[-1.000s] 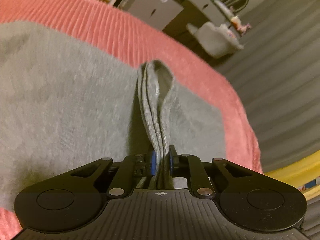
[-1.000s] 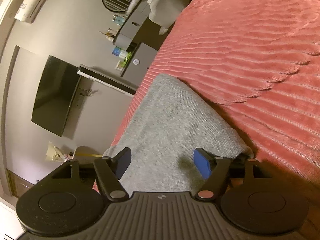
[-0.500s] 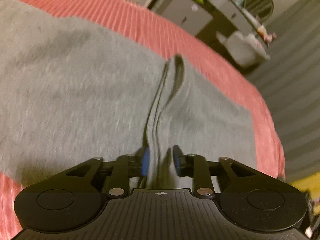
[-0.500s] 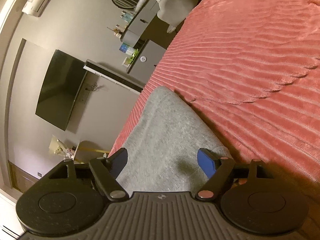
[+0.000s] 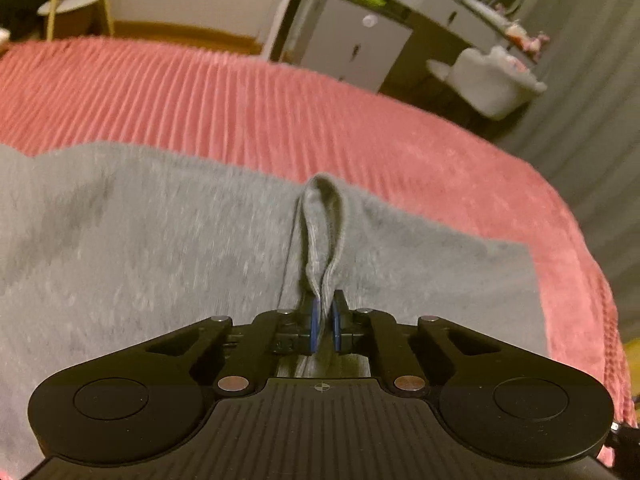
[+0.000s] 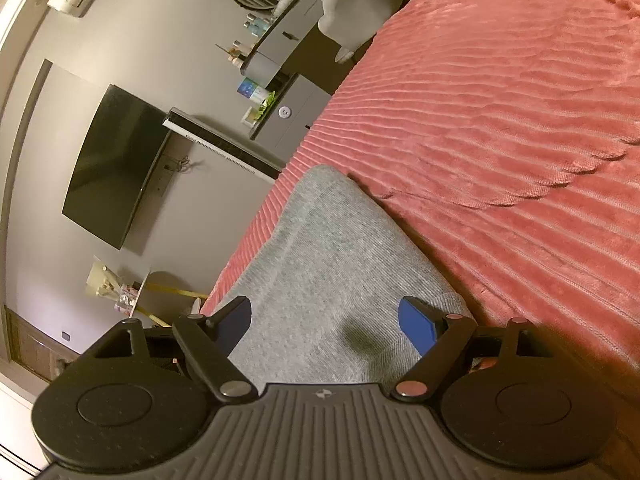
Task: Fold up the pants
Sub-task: 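Pinch the folded crease with the left gripper and smooth it flat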
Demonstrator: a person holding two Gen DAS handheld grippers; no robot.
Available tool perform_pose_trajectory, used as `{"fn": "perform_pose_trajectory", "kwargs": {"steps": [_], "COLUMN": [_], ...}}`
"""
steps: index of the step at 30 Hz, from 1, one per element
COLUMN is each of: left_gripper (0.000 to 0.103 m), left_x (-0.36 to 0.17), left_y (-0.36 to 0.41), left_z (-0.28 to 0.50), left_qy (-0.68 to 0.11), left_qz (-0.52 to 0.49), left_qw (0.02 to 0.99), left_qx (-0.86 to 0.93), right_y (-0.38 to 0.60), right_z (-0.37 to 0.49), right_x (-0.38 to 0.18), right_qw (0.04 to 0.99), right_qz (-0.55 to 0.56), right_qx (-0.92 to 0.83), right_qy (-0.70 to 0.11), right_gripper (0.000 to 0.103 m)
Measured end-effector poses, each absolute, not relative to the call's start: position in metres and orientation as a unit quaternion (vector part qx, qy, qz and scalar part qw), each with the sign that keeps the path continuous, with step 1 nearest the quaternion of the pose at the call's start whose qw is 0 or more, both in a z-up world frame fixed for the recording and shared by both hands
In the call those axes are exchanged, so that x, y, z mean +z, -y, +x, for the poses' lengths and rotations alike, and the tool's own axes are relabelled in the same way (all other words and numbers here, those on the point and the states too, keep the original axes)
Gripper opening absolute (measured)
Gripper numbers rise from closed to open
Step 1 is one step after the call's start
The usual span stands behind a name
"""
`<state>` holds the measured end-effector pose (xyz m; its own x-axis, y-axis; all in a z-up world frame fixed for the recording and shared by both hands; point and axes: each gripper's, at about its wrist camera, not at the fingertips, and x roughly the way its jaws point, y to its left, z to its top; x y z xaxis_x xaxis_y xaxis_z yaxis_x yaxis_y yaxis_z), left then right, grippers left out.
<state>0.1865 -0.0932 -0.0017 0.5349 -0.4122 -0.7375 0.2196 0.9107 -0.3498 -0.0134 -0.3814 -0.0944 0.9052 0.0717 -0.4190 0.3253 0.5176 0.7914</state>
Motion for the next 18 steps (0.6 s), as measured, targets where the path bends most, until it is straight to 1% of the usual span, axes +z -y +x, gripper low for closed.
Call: {"fn": "perform_pose_trajectory", "kwargs": {"steps": [5, 13, 16, 18], "left_gripper": [0.009, 0.009, 0.009, 0.008], "left_x": [0.013, 0.021, 0.010, -0.004], "left_y": [0.093, 0.094, 0.095, 0.095], "left_z": [0.185, 0.178, 0.183, 0.184], "left_qy": [-0.433, -0.420, -0.433, -0.447], "left_qz": [-0.093, -0.057, -0.044, -0.016], "left_qw": [0.877, 0.887, 0.886, 0.886], "left_qx": [-0.187, -0.181, -0.159, -0.119], "right_y": [0.380, 0.376, 0.374, 0.374], "right_z": [-0.013, -0.019, -0.016, -0.013], "right_x": [-0.092, -0.086, -0.085, -0.085], "right_qw": [0.850, 0.861, 0.864, 0.863], "right_qz": [0.478, 0.469, 0.460, 0.455], "right_qx": [-0.075, -0.061, -0.062, -0.069], "right_qy": [-0.206, -0.186, -0.197, -0.209], "right_gripper": [0.082, 0.084, 0.084, 0.084]}}
